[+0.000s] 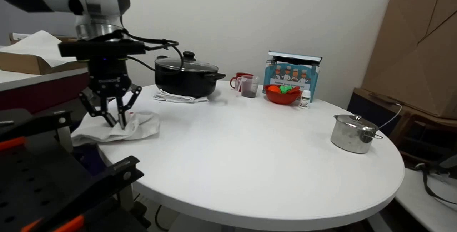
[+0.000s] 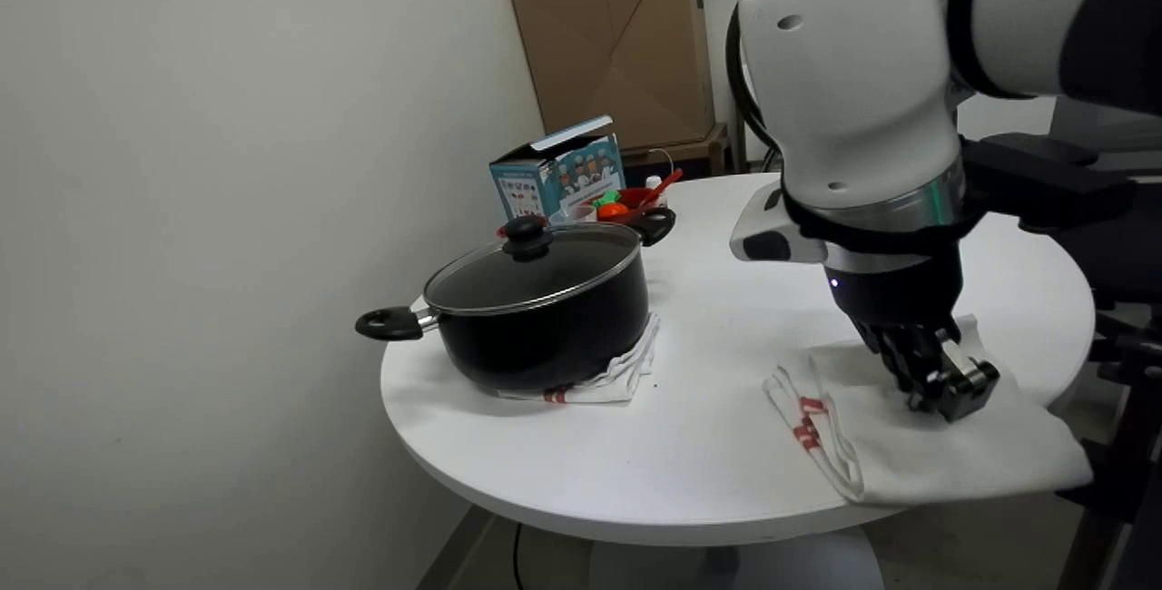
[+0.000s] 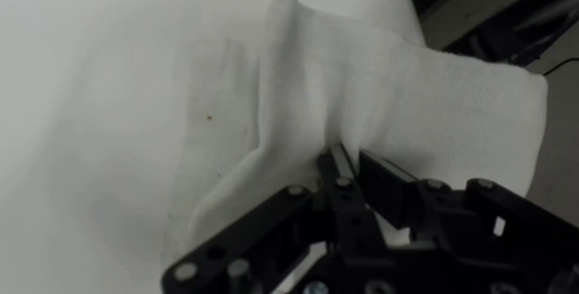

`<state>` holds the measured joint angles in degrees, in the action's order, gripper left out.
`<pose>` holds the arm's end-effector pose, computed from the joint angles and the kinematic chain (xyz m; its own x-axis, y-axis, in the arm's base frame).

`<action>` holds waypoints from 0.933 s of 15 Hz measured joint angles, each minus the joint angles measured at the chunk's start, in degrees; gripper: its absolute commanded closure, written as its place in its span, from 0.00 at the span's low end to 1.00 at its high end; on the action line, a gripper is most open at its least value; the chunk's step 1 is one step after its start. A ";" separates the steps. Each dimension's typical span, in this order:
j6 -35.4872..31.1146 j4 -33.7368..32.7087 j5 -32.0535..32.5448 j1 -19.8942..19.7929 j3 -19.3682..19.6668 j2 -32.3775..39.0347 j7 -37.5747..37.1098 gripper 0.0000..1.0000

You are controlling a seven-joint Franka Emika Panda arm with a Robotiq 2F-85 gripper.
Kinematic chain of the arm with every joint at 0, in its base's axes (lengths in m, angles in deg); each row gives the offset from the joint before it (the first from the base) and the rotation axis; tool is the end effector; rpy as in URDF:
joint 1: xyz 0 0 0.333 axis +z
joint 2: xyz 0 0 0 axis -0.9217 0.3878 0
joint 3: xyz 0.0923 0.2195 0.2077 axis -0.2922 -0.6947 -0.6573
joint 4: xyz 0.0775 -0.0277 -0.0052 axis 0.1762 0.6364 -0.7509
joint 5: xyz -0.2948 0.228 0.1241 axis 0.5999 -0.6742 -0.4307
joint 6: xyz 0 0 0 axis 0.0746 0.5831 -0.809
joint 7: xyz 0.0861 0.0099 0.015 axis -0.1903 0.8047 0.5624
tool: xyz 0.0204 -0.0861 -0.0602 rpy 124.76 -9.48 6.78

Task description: Wipe the table with the cloth

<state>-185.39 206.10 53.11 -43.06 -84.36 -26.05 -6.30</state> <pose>0.3223 0.1728 0.0911 0.4571 0.8450 -0.2775 0.8887 -0.4460 0.1059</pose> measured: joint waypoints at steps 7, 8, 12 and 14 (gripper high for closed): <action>0.36 -2.91 0.67 12.35 -2.59 4.35 -14.30 0.98; 0.02 -4.14 0.25 11.72 -2.36 6.05 -14.90 0.98; -4.75 -4.58 -4.37 8.61 -2.38 9.09 -16.58 0.98; -6.95 -3.80 -5.80 7.59 -2.39 8.95 -18.33 0.98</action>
<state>-192.34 202.30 47.30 -35.47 -86.75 -17.10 -24.63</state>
